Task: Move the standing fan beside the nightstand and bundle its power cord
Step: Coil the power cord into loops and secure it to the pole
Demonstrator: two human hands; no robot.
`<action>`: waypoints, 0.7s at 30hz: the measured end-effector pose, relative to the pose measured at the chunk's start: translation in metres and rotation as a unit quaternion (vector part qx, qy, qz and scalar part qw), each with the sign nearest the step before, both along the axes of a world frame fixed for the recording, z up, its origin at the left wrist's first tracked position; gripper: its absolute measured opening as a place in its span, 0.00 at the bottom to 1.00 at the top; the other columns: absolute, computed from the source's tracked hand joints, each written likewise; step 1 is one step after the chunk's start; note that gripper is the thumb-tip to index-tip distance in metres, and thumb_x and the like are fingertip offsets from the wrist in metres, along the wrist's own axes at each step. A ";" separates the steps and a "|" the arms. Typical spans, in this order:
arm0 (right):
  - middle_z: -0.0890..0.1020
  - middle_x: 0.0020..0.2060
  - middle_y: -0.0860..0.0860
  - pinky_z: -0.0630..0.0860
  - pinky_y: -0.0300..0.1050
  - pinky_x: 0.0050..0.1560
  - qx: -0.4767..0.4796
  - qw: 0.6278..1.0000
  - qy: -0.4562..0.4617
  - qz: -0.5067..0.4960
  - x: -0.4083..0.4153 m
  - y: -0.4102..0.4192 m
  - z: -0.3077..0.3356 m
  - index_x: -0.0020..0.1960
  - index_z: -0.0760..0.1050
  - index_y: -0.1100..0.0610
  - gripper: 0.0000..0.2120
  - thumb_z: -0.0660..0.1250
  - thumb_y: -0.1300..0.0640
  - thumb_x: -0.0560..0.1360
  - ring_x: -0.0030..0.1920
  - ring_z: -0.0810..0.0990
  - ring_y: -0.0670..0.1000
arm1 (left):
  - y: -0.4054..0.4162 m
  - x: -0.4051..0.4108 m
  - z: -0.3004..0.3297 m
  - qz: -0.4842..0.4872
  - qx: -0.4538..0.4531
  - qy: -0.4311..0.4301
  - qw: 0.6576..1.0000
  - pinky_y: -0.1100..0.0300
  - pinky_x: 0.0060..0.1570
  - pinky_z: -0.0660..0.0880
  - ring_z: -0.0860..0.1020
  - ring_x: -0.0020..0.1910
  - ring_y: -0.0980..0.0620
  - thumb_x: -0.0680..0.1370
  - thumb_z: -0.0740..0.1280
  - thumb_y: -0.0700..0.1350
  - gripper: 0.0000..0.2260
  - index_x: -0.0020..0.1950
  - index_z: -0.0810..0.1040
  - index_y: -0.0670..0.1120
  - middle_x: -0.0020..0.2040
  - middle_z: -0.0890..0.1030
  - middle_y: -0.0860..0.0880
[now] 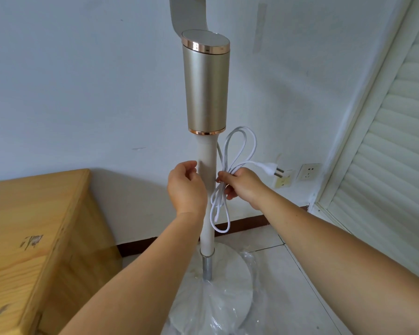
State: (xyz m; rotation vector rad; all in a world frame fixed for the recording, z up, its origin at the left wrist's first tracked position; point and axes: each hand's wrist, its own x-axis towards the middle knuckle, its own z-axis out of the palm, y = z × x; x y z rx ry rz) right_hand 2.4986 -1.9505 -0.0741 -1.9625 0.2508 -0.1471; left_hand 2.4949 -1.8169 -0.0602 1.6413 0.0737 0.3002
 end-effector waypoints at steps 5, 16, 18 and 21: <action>0.78 0.32 0.54 0.79 0.52 0.47 0.038 0.997 -0.034 -0.065 0.000 0.008 -0.002 0.42 0.75 0.60 0.06 0.66 0.57 0.75 0.33 0.78 0.53 | 0.009 -0.004 0.001 -0.043 0.034 0.036 0.998 0.52 0.61 0.73 0.75 0.58 0.49 0.77 0.55 0.36 0.17 0.62 0.75 0.46 0.60 0.78 0.48; 0.81 0.51 0.65 0.73 0.58 0.62 0.210 0.955 -0.003 -0.209 -0.008 0.028 0.002 0.49 0.78 0.67 0.09 0.64 0.63 0.75 0.55 0.79 0.63 | 0.019 -0.006 0.003 -0.138 0.084 0.056 0.985 0.60 0.60 0.64 0.69 0.67 0.50 0.77 0.54 0.35 0.22 0.71 0.66 0.48 0.69 0.70 0.49; 0.80 0.53 0.62 0.72 0.56 0.63 0.173 0.967 0.017 -0.184 -0.008 0.031 0.005 0.54 0.77 0.64 0.10 0.60 0.63 0.76 0.56 0.78 0.61 | 0.019 -0.005 0.003 -0.157 0.096 0.053 0.981 0.62 0.58 0.62 0.67 0.69 0.50 0.77 0.54 0.34 0.24 0.72 0.63 0.49 0.71 0.67 0.50; 0.78 0.58 0.59 0.69 0.55 0.66 0.134 0.981 0.042 -0.134 -0.010 0.034 0.009 0.59 0.74 0.61 0.13 0.59 0.65 0.77 0.59 0.75 0.58 | 0.018 -0.004 0.004 -0.179 0.104 0.053 0.977 0.61 0.60 0.63 0.65 0.70 0.50 0.76 0.53 0.33 0.26 0.73 0.61 0.51 0.72 0.65 0.50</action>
